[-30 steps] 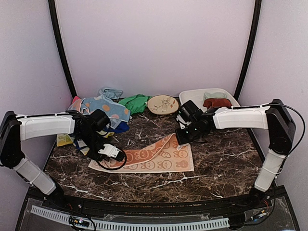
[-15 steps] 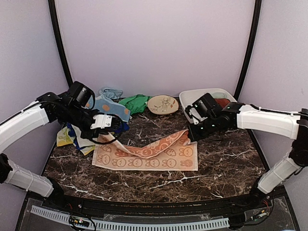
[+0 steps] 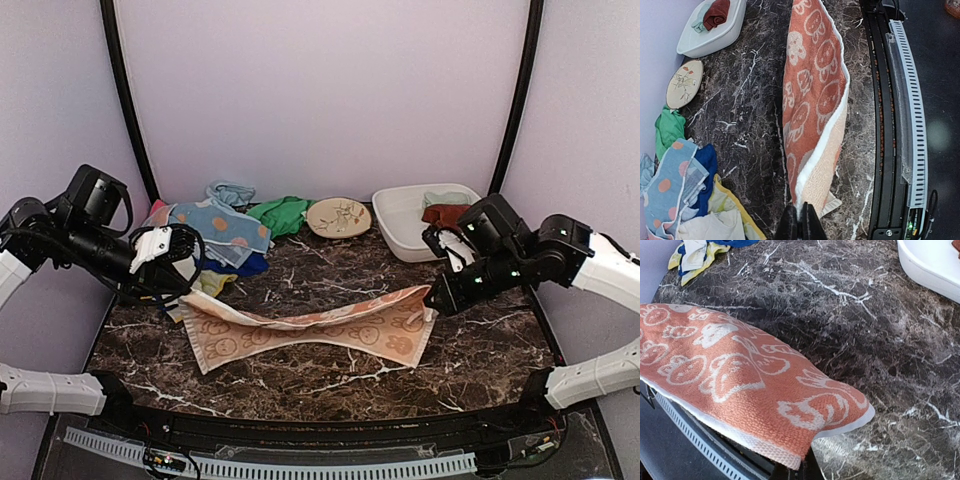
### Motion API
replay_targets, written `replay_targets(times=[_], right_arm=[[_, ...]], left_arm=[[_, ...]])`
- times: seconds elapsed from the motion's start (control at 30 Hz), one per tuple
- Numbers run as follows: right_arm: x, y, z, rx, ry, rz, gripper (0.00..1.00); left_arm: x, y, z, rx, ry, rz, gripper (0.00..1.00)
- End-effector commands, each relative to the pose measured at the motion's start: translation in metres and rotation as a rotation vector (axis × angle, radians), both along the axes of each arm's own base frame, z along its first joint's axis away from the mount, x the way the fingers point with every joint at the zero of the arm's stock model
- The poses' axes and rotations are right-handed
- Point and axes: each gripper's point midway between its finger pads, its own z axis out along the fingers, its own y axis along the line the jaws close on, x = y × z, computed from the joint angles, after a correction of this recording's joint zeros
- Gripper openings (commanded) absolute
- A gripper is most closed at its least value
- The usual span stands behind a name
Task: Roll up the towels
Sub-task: Flatten out the towel at the center of the board, then fold the towel at the center of the board.
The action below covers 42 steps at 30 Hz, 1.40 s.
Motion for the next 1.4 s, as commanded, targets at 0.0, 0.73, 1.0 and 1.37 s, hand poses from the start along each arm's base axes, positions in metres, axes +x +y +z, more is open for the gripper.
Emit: replay_targets(times=[0.0, 0.73, 1.0, 1.37], right_arm=[[-0.023, -0.009, 0.013, -0.004, 0.062, 0.0, 0.0], [0.091, -0.001, -0.104, -0.297, 0.067, -0.011, 0.0], [0.132, 0.002, -0.126, -0.384, 0.034, -0.02, 0.0], [0.152, -0.009, -0.129, -0.456, -0.006, -0.021, 0.0]], left_arm=[[-0.027, 0.002, 0.012, -0.063, 0.115, 0.008, 0.0], [0.131, 0.029, -0.135, 0.249, -0.255, 0.37, 0.0], [0.18, 0.031, -0.14, 0.255, -0.321, 0.399, 0.0], [0.22, 0.033, -0.142, 0.281, -0.364, 0.432, 0.0]])
